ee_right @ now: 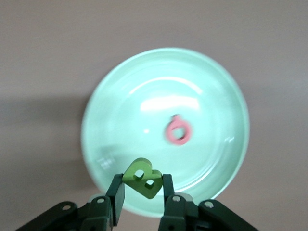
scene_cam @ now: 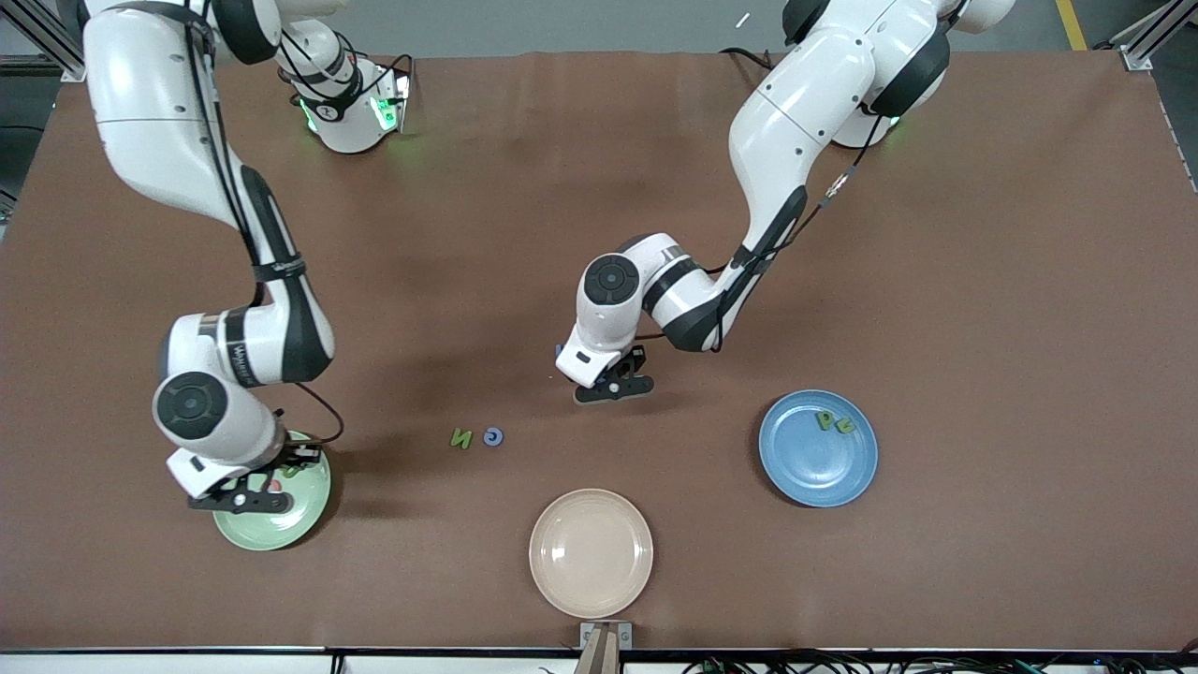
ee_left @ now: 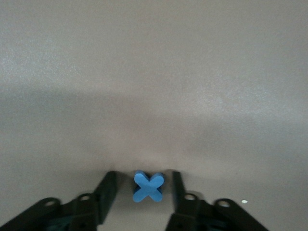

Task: Sort upper and lower case letters into plates
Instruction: 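Drop the n on the blue plate while the right gripper drops B on green plate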

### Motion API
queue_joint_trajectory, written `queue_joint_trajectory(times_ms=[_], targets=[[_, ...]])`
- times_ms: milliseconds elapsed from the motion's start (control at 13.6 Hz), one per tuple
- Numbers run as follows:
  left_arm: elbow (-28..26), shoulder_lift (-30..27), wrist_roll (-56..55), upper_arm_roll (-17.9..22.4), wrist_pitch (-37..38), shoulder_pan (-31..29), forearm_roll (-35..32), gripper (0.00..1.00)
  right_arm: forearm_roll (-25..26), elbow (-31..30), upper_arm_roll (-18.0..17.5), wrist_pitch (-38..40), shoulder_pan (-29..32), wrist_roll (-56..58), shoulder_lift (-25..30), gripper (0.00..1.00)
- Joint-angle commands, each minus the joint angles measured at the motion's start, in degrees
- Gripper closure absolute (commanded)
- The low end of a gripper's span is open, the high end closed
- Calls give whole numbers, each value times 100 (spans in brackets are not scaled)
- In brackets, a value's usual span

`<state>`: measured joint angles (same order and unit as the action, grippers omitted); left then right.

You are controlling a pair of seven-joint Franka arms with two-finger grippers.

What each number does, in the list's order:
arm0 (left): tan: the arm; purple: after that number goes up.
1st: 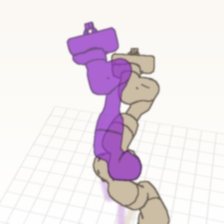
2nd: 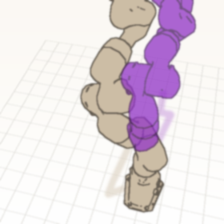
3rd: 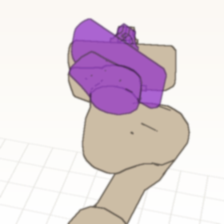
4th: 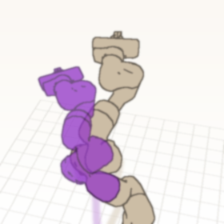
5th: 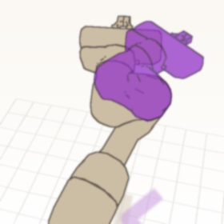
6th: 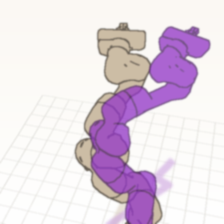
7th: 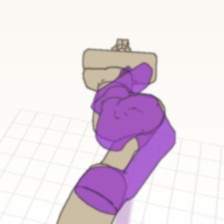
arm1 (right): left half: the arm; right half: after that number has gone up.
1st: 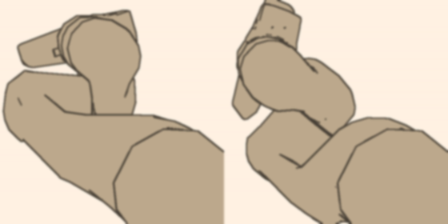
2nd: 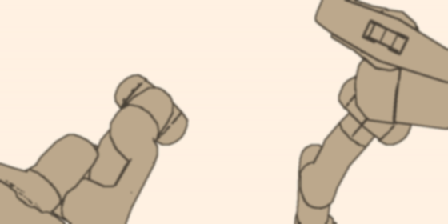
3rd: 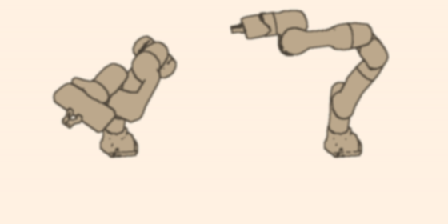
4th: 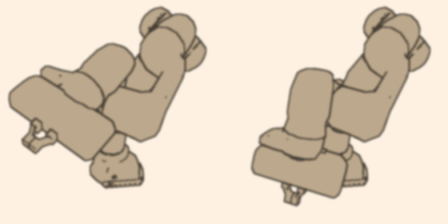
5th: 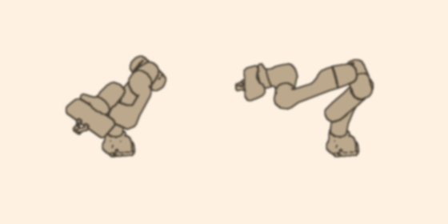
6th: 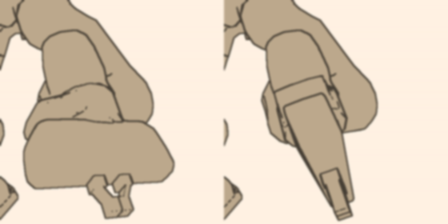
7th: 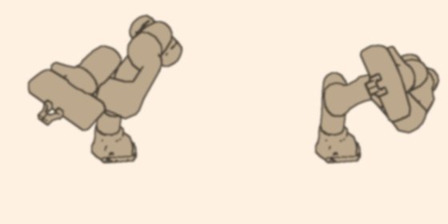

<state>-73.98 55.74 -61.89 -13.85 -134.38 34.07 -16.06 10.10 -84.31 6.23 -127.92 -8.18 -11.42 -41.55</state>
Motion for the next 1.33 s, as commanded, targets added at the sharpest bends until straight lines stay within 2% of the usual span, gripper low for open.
queue_joint_trajectory(times_ms=[0,74,148,295,443,590,812,1107,1255], targets=[[112,95,-42,58,8,82,15,62,9,-50,-78,-206,79,35,-46,33],[112,95,-42,58,35,82,58,66,9,-50,-87,-259,71,35,-38,29],[77,95,-51,58,44,91,76,75,9,-41,-96,-260,53,26,-38,25],[68,60,-121,58,61,152,181,98,-43,-33,-218,-216,-17,8,-20,24],[94,-106,-130,58,305,56,235,100,-760,-24,-666,-198,-17,-228,6,24],[68,-448,-139,76,719,-355,235,100,-1219,-15,-773,-259,-279,-491,-20,24],[-81,-801,-105,23,1211,-1278,243,100,-1195,-41,-764,-565,-807,-1405,-143,24],[-126,-758,167,67,1274,-2149,51,98,-1134,-68,-711,-840,-1229,-1942,-398,24],[-108,-644,309,67,1230,-2431,59,91,-984,-120,-659,-909,-1230,-1969,-468,24]])
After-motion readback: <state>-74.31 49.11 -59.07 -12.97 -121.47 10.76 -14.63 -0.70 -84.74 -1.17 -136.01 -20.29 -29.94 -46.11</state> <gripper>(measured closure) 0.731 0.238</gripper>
